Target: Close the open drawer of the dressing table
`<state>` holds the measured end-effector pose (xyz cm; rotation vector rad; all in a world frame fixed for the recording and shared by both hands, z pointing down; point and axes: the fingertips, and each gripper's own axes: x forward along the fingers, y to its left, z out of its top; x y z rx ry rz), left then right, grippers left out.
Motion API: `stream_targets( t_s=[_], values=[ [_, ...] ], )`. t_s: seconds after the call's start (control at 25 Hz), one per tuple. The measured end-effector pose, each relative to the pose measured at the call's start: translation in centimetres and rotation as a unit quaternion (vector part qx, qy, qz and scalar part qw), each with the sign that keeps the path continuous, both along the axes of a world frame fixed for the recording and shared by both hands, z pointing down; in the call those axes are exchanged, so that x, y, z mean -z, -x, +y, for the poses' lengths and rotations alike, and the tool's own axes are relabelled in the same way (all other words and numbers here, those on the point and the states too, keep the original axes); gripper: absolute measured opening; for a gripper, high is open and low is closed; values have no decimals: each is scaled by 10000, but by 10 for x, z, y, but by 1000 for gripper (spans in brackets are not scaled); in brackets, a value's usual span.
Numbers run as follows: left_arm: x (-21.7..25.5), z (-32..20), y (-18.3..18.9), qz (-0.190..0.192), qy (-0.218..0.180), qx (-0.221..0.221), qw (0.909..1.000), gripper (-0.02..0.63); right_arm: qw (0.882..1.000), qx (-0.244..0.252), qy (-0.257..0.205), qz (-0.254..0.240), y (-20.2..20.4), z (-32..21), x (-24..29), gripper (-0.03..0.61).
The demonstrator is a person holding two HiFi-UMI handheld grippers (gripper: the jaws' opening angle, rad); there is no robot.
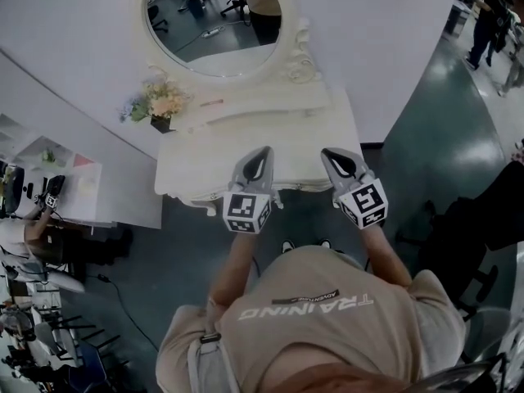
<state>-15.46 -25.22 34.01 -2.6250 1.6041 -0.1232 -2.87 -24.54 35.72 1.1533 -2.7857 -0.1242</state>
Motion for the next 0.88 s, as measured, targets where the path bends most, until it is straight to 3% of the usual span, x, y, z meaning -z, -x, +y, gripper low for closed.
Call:
stream_targets(
  t_s=[0.32,0.52,0.64,0.88],
  values=[
    [-14,10,4,120,126,128,9998,8,9999,102,77,51,3,10,-14,5],
    [-17,10,14,167,147,217,9995,8,9976,-116,-355,577,5,10,-16,5],
    [-21,13,15,144,138,197,9996,8,9993,-144,-189,281,4,11,-15,5],
    [-35,12,21,86,233,134,9996,8,9996,-135,-166,203,16,10,-13,5]
  ],
)
